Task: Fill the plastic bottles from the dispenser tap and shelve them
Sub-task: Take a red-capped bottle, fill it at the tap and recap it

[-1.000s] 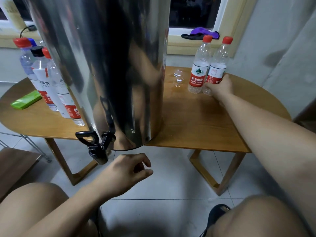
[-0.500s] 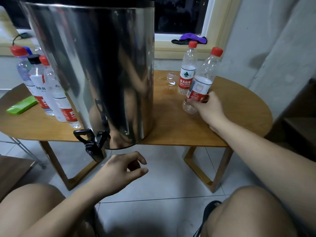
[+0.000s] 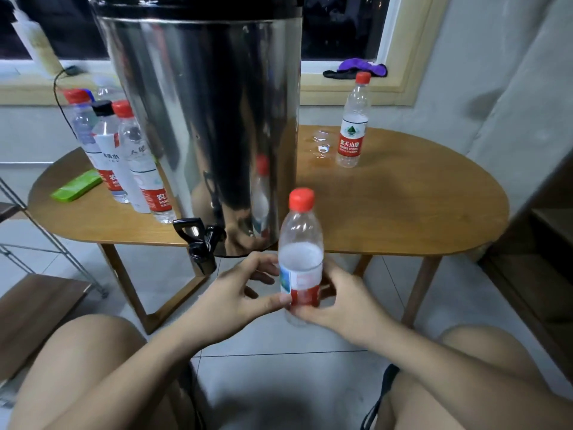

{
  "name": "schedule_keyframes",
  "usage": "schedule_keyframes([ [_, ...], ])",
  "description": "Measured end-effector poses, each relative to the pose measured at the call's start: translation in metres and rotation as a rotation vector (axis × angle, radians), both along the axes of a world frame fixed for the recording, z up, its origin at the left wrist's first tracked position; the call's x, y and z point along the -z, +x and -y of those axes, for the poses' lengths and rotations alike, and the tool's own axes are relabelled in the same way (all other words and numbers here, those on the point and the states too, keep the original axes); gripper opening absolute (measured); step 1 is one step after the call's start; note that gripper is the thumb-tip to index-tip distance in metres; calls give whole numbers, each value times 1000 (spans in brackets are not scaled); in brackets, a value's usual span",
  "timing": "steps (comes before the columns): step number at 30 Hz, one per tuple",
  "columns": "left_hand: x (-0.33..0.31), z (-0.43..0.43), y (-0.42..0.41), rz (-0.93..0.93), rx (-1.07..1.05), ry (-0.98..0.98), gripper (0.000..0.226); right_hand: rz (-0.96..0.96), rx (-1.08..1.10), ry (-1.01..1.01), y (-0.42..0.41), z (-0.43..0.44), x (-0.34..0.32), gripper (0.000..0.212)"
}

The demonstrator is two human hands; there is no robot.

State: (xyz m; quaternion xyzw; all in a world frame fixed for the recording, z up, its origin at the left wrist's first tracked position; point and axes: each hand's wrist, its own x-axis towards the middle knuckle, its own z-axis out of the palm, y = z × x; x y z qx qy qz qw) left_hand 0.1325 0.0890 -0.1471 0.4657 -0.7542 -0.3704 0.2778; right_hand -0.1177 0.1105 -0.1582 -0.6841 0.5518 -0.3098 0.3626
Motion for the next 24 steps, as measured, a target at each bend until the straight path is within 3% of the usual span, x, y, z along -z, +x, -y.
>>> schedule_keyframes([
  [5,-5,-15,1,-72,8,14,55,-94,-160,97,11,-15,12,62],
  [11,3,-25,4,-84,41,61,54,-59,-155,33,14,-12,3,74],
  [15,-2,-25,9,-132,13,8,51,-159,-187,26,11,-8,7,49],
  [18,-3,-24,16,-221,-51,-18,51,-289,-251,28,6,-3,14,48],
  [24,-2,-25,22,-116,-27,-46,29,-391,-311,-16,-4,3,24,56],
])
